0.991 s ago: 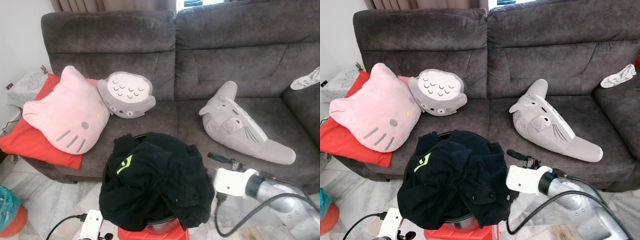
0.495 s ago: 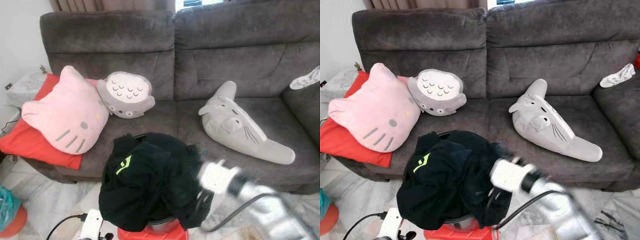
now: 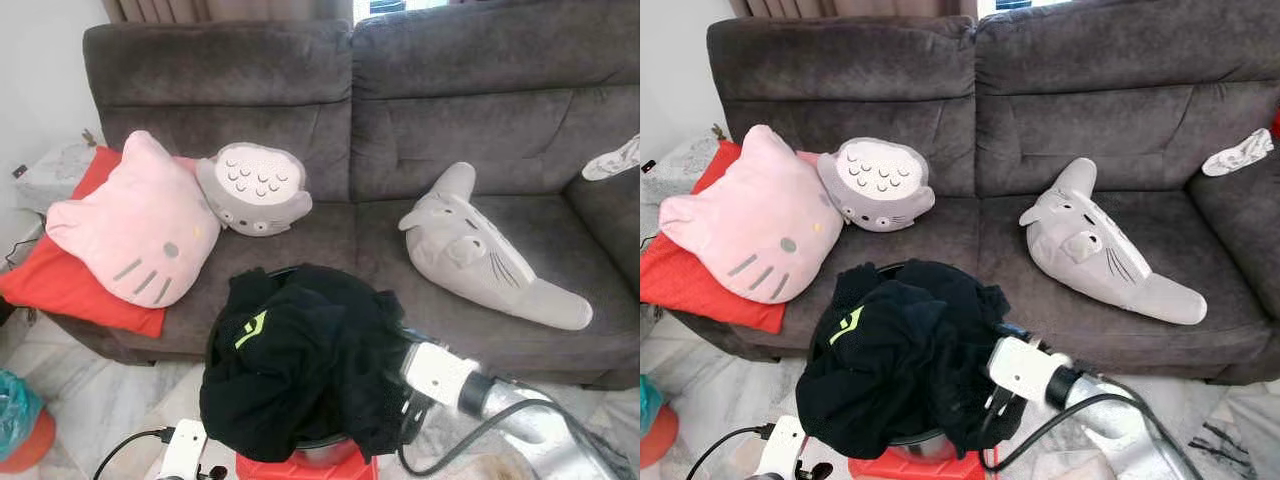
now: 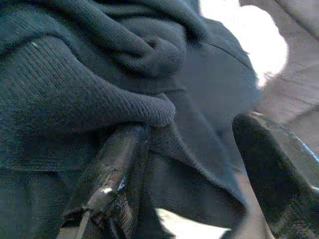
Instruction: Hang hanger
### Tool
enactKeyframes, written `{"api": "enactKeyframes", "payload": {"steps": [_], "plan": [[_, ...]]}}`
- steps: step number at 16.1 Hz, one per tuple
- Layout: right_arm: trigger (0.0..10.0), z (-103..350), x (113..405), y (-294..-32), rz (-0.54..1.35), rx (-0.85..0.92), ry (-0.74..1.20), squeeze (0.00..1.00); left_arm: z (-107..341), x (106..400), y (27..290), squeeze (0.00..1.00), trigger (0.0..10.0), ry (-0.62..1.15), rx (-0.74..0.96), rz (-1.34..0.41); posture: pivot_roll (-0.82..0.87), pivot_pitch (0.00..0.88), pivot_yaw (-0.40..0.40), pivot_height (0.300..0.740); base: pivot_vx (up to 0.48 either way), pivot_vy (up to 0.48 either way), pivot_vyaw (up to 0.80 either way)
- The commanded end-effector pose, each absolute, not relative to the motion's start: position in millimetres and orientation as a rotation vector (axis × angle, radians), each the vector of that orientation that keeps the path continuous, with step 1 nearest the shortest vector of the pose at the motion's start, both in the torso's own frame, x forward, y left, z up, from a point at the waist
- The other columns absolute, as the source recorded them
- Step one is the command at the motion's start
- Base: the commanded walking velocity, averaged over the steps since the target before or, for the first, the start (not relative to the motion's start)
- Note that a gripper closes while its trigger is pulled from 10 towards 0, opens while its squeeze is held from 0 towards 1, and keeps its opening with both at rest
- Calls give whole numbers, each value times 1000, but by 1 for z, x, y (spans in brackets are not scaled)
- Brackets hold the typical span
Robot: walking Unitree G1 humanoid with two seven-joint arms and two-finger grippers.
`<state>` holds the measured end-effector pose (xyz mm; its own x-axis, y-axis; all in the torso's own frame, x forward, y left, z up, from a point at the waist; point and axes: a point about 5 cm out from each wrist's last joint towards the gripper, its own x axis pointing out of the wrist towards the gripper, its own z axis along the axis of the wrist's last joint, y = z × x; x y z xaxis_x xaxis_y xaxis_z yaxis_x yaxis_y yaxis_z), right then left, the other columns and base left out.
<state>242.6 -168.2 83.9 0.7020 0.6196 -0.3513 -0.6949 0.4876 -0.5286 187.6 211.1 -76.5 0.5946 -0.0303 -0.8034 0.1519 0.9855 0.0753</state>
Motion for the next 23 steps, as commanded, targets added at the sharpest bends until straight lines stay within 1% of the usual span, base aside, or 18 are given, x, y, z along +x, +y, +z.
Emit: {"api": "enactKeyframes", "payload": {"steps": [1,2,4,5,7,9,10,11,14,15,19,22,23], "plan": [[10000,87,251,-182,714,-755,128,0,-76,186,217,0,10000,931,140,-85,-90,0,117,740,0,0,0],[10000,90,257,-192,647,-812,129,0,-76,186,217,0,10000,932,143,-87,-90,0,117,740,0,0,0],[10000,93,258,-194,657,-802,120,0,-76,186,217,0,10000,931,146,-90,-93,0,119,740,0,0,0],[10000,92,257,-191,689,-780,121,0,-76,186,217,0,10000,931,146,-90,-93,0,119,740,0,0,0],[10000,84,247,-176,867,-679,169,0,-76,187,217,0,10000,929,144,-86,-86,0,118,740,0,0,0],[10000,81,250,-174,866,-697,167,0,-76,187,217,0,10000,929,144,-85,-83,0,117,740,0,0,0],[10000,76,248,-174,899,-689,215,0,-76,187,217,0,10000,929,144,-83,-81,0,117,740,0,0,0],[10000,75,247,-174,910,-695,221,0,-76,187,217,0,10000,928,144,-83,-81,0,117,740,0,0,0],[10000,82,261,-178,809,-763,138,0,-76,186,217,0,10000,929,146,-84,-85,0,119,740,0,0,0],[10000,86,265,-175,811,-762,108,0,-76,186,217,0,10000,929,147,-85,-84,0,119,740,0,0,0],[10000,101,272,-159,872,-735,-9,0,-76,187,218,0,10000,924,147,-78,-81,0,118,740,0,0,0],[10000,96,270,-154,938,-715,23,0,-76,187,218,0,10000,924,147,-78,-80,0,118,740,0,0,0],[10000,88,264,-152,992,-709,72,0,-76,186,217,0,10000,925,146,-80,-79,0,118,740,0,0,0]]}}
